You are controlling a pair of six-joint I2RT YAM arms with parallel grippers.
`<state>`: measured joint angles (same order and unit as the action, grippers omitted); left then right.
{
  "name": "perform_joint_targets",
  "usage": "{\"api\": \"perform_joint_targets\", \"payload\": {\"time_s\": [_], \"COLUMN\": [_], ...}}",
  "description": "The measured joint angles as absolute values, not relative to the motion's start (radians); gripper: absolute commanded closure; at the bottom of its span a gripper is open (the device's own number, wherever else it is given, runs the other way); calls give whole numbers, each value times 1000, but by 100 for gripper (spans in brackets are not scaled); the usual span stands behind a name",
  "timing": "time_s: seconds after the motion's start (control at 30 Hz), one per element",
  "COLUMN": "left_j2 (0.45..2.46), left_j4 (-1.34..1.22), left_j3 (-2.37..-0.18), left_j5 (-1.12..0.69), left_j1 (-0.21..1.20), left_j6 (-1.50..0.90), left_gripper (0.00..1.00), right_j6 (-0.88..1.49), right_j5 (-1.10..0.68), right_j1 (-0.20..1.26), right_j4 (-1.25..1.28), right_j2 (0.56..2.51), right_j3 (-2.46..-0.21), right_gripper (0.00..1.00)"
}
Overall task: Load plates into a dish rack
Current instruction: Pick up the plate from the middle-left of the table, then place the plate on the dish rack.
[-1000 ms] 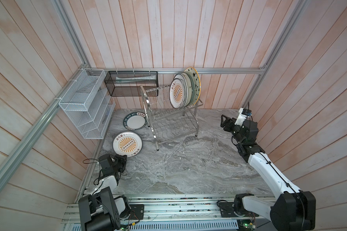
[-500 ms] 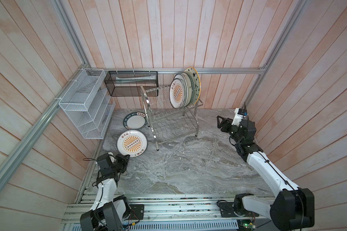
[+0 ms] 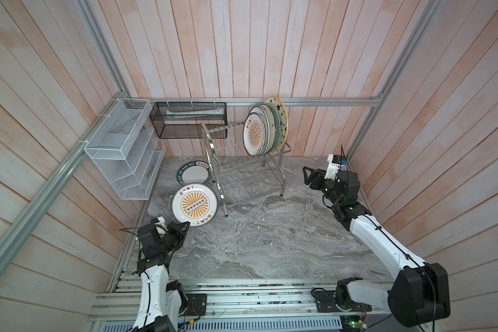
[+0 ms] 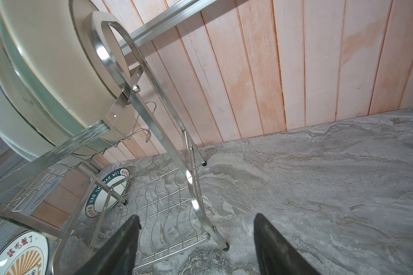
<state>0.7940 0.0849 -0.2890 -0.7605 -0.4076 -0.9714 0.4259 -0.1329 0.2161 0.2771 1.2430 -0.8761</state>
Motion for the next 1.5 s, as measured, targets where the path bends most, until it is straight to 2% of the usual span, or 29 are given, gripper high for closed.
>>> {"api": "perform_joint_targets", "payload": {"time_s": [0.67,0.97,1.27,1.5], "left_j2": [732,646,643,708], "left_j4": [190,271,268,175], "left_j3": [-289,-289,-289,-289], "left_j5": [-882,-909,-927,-900], "left_j1": [-405,-382,-244,-85], "left_j6": [-900,-871,-865,-891], "left_gripper": [100,100,100,100], "right_j6": [453,472,487,476], "right_j5": [-160,-193,-257,-431], "right_j1": [286,307,307,307], "right_j4": [315,326,340,345], "right_j2": [1299,1314,1314,1315], "right_j3": [-891,-903,-904,-904], "right_gripper": [24,24,24,24]}}
